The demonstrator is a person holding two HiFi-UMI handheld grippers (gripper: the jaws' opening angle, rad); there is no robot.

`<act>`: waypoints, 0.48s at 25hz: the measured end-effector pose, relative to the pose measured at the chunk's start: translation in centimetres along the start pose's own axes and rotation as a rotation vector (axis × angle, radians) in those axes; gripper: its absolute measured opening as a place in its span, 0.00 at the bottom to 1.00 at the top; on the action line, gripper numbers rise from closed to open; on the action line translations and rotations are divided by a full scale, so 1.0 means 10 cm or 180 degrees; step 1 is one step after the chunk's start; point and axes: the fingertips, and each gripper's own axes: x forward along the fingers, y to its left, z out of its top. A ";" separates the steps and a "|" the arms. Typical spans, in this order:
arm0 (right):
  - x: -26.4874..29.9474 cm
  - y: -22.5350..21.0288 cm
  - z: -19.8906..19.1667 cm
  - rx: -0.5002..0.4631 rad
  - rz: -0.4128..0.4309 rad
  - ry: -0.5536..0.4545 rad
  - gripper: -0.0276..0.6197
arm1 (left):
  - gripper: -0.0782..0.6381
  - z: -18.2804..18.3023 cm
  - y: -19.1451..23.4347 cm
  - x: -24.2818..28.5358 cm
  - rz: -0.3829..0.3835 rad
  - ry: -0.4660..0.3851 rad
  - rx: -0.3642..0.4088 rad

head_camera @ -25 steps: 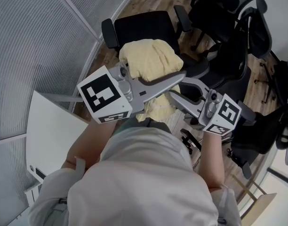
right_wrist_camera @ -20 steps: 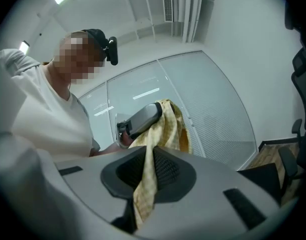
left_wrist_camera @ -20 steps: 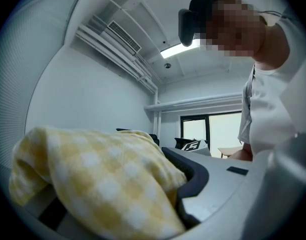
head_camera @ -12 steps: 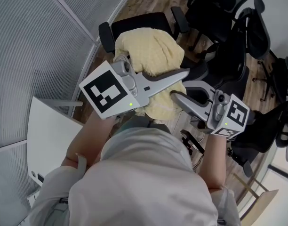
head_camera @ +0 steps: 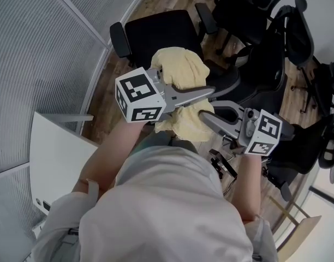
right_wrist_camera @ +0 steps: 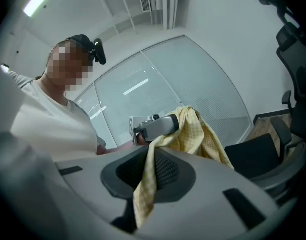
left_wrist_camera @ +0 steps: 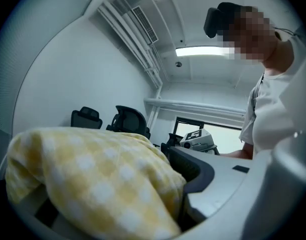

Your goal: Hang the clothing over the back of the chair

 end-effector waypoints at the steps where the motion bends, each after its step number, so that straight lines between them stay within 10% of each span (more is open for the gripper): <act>1: -0.01 -0.03 -0.04 0.0015 -0.0029 0.0047 0.10 | 0.37 -0.05 0.01 0.01 0.0011 0.0051 -0.0043; 12: -0.06 -0.18 -0.37 0.0177 -0.0123 0.0388 0.10 | 0.37 -0.46 0.08 0.05 0.0177 0.0464 -0.0123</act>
